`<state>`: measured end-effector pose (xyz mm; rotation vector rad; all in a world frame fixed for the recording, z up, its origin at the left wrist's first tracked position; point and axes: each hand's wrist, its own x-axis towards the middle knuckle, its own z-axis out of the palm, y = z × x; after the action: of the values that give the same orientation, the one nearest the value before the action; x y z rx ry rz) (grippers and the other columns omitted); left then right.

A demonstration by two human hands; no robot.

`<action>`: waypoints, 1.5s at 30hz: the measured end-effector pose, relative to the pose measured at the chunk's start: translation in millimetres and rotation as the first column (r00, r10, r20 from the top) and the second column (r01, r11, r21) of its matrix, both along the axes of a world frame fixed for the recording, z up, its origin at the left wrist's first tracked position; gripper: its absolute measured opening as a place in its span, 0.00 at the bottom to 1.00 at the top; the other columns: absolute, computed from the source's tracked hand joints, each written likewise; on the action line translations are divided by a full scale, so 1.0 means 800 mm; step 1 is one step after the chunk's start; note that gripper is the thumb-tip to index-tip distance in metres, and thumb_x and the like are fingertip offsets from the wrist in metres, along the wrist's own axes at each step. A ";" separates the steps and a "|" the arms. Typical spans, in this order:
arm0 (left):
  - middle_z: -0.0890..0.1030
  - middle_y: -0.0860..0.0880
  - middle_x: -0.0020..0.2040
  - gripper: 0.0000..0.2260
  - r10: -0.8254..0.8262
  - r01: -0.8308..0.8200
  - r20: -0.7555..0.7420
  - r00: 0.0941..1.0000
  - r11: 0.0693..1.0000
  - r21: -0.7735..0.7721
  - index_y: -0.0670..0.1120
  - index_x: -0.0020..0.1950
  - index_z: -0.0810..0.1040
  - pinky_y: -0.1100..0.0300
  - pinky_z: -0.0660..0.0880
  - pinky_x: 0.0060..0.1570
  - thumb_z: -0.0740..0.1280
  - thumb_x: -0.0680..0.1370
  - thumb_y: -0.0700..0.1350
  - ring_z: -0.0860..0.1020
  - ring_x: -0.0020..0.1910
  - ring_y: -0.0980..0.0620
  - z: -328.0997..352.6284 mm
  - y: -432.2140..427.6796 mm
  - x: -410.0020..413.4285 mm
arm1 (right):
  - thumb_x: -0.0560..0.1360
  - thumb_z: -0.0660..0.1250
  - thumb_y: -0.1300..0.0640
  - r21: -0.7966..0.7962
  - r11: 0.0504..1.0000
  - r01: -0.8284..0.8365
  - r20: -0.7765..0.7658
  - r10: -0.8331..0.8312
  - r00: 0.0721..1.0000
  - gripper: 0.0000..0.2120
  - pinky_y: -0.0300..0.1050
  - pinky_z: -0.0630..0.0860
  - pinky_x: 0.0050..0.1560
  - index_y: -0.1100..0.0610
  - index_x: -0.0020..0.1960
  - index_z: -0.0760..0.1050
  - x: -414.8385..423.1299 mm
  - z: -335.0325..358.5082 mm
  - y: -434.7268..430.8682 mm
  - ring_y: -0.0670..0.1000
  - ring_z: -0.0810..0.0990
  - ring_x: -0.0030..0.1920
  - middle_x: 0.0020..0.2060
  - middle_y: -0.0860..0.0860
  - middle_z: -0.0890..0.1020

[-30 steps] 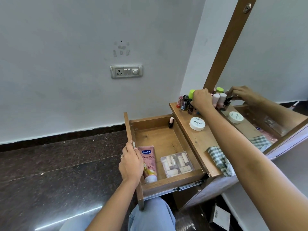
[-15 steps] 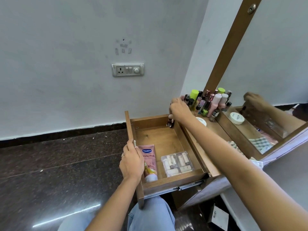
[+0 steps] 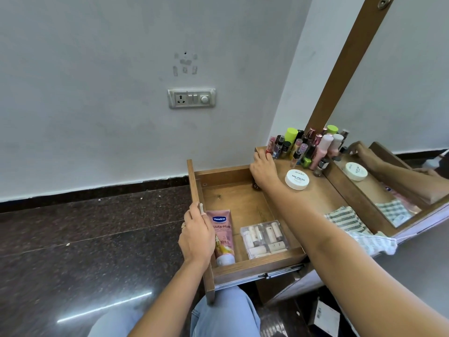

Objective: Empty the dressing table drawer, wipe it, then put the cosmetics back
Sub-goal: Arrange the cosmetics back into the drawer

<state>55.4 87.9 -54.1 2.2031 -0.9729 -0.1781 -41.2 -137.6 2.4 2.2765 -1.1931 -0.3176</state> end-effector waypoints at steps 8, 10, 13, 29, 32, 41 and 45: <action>0.77 0.44 0.62 0.16 -0.002 0.002 -0.001 1.000 1.000 0.004 0.47 0.69 0.67 0.52 0.78 0.40 0.56 0.82 0.47 0.80 0.51 0.45 0.000 0.000 0.000 | 0.78 0.63 0.57 -0.034 0.999 -0.013 -0.060 0.011 0.998 0.14 0.51 0.63 0.63 0.58 0.62 0.75 -0.007 -0.010 0.002 0.58 0.62 0.68 0.65 0.57 0.70; 0.77 0.44 0.62 0.16 0.001 -0.001 -0.003 1.000 1.000 0.007 0.47 0.69 0.67 0.52 0.78 0.40 0.56 0.82 0.47 0.80 0.51 0.45 0.000 -0.001 0.000 | 0.77 0.65 0.56 -0.033 0.999 -0.013 -0.066 0.011 0.998 0.15 0.52 0.63 0.64 0.58 0.63 0.75 -0.007 -0.011 0.001 0.58 0.61 0.69 0.65 0.58 0.70; 0.77 0.44 0.62 0.16 -0.006 0.006 -0.001 1.000 1.000 0.008 0.46 0.69 0.67 0.52 0.78 0.39 0.57 0.82 0.47 0.80 0.50 0.44 0.000 0.000 0.001 | 0.75 0.67 0.56 -0.003 1.000 -0.006 -0.061 0.006 0.998 0.17 0.52 0.62 0.66 0.57 0.63 0.75 -0.005 -0.010 0.000 0.59 0.60 0.70 0.67 0.58 0.69; 0.77 0.44 0.62 0.16 -0.004 0.004 -0.007 1.000 1.000 0.004 0.46 0.69 0.67 0.52 0.78 0.39 0.57 0.82 0.47 0.81 0.50 0.45 0.001 0.001 -0.001 | 0.73 0.61 0.67 0.070 0.957 0.281 0.583 -0.268 0.767 0.12 0.50 0.71 0.53 0.62 0.53 0.79 -0.073 0.103 -0.069 0.61 0.70 0.57 0.48 0.60 0.81; 0.77 0.44 0.61 0.16 -0.002 0.002 -0.002 1.000 1.000 -0.003 0.46 0.69 0.68 0.53 0.78 0.38 0.57 0.82 0.47 0.81 0.50 0.45 0.002 0.001 -0.001 | 0.74 0.61 0.67 0.106 0.958 0.267 0.533 -0.282 0.798 0.13 0.50 0.72 0.56 0.62 0.55 0.79 -0.067 0.102 -0.059 0.61 0.70 0.59 0.50 0.60 0.81; 0.77 0.44 0.62 0.16 0.006 -0.006 -0.005 1.000 1.000 -0.005 0.46 0.69 0.68 0.55 0.77 0.38 0.58 0.81 0.46 0.81 0.50 0.45 0.000 0.000 0.000 | 0.74 0.60 0.69 0.147 0.941 0.306 0.441 -0.339 0.831 0.12 0.51 0.74 0.54 0.65 0.55 0.76 -0.056 0.097 -0.063 0.63 0.71 0.60 0.50 0.62 0.80; 0.77 0.44 0.62 0.16 0.005 -0.005 -0.008 1.000 1.000 -0.002 0.46 0.69 0.68 0.55 0.78 0.37 0.59 0.81 0.47 0.81 0.50 0.46 -0.004 -0.001 0.002 | 0.72 0.58 0.55 0.174 0.930 0.324 0.565 -0.364 0.741 0.13 0.61 0.75 0.51 0.61 0.50 0.78 -0.087 0.042 -0.167 0.66 0.72 0.50 0.44 0.66 0.72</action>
<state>56.6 86.8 -57.1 2.2009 -0.9626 -0.1835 -111.0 -271.0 35.9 2.2654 -1.9579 0.2617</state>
